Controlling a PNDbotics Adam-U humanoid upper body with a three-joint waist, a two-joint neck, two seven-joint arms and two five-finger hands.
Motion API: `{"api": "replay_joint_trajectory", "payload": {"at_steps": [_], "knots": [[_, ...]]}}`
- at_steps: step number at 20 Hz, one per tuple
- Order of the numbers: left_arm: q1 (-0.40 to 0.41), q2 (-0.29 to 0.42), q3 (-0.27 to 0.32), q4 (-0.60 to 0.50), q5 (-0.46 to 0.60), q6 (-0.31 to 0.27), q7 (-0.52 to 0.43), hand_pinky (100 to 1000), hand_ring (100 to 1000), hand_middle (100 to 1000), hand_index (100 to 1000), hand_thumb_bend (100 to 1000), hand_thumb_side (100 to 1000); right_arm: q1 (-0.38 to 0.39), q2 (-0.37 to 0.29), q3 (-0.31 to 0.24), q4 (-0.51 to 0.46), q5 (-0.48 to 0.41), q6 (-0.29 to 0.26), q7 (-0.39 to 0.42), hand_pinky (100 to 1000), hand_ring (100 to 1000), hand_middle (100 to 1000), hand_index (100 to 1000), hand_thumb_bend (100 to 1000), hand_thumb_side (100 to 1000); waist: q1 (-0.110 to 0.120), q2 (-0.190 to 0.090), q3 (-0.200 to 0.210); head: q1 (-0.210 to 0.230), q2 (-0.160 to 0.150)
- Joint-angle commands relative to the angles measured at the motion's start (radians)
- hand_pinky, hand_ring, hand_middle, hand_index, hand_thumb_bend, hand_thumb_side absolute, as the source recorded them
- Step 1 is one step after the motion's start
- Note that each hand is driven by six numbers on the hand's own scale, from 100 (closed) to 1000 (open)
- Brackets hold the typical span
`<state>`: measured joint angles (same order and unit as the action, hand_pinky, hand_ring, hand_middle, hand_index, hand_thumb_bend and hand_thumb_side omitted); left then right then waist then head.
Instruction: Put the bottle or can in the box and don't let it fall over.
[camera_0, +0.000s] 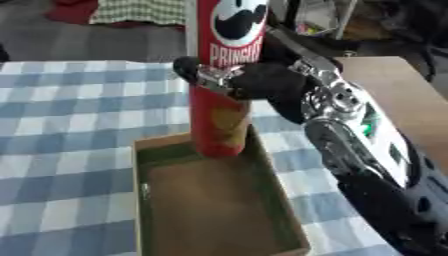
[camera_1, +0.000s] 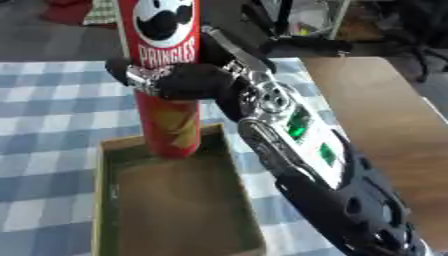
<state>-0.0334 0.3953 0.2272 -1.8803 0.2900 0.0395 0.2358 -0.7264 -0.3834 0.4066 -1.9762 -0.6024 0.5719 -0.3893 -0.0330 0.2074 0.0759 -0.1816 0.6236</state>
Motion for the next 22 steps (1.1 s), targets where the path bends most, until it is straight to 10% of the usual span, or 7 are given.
{"api": "replay_joint_trajectory", "payload": {"at_steps": [1,14,19,22], "knots": [[-0.006,0.018,0.009,-0.014,-0.004,-0.002,-0.002,1000,843,878,796,377,630,0.0,-0.01,0.002,-0.024,0.014,-0.021,-0.004,795,556,485,360,210,100,0.009,-0.008,0.001,0.0,-0.006],[-0.011,0.002,0.006,-0.015,-0.006,-0.002,-0.008,1000,845,879,797,382,630,0.091,0.011,0.046,0.016,0.036,-0.173,0.064,796,587,509,378,251,100,0.025,0.02,0.009,-0.009,-0.017],[-0.011,0.002,0.005,-0.015,-0.006,-0.002,-0.011,1000,846,879,797,382,629,0.111,-0.003,0.063,0.054,0.129,-0.253,0.136,863,894,758,637,657,100,0.024,0.02,0.01,-0.009,-0.021],[-0.011,0.002,0.005,-0.015,-0.006,-0.002,-0.011,1000,846,880,797,382,628,0.116,-0.013,0.066,0.068,0.229,-0.265,0.209,902,1000,873,793,853,249,0.023,0.019,0.01,-0.009,-0.022]]}}
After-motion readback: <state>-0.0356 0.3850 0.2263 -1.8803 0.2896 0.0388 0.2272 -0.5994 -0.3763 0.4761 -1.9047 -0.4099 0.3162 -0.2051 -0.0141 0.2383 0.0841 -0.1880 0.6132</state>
